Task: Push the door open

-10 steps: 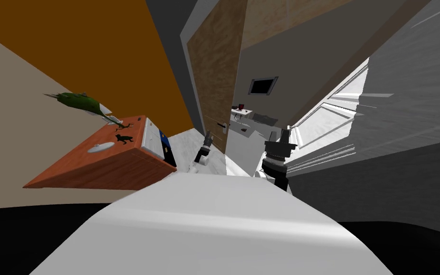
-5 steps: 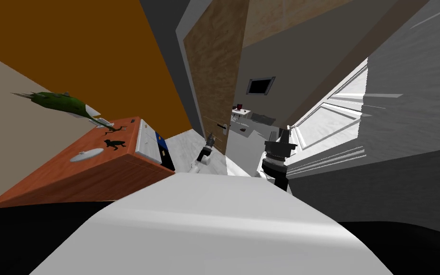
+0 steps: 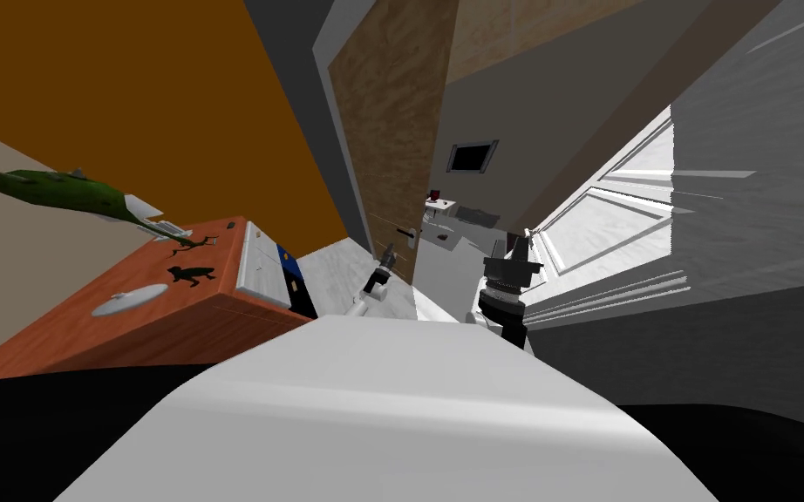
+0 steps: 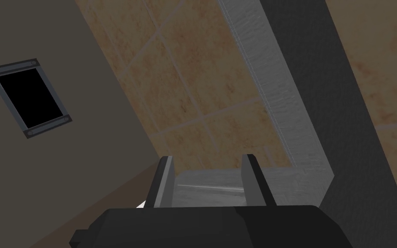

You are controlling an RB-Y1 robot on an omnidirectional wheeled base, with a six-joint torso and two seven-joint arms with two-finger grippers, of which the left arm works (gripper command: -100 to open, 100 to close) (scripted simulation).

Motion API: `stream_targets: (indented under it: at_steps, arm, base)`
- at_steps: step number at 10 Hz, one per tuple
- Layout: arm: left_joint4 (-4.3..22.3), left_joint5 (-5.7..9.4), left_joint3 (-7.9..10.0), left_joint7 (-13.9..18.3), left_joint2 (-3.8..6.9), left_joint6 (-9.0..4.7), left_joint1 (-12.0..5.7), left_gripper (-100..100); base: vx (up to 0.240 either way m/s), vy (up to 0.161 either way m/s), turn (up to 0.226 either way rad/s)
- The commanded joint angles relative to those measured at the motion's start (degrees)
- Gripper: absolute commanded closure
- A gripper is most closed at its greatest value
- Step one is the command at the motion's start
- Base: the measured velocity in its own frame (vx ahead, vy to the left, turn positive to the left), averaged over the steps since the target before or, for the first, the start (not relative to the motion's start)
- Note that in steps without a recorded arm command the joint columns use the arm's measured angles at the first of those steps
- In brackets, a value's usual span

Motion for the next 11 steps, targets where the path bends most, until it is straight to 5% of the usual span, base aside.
stream_targets:
  at_steps: [1,11]
  arm:
    - [1.63,0.46,-0.56,-0.10,-0.01,0.28,-1.10,-100]
    - [15.26,3.89,-5.52,-1.31,-1.43,1.79,-9.63,-100]
  base:
    - [0.065,0.089,-0.049]
    - [0.102,0.111,-0.090]
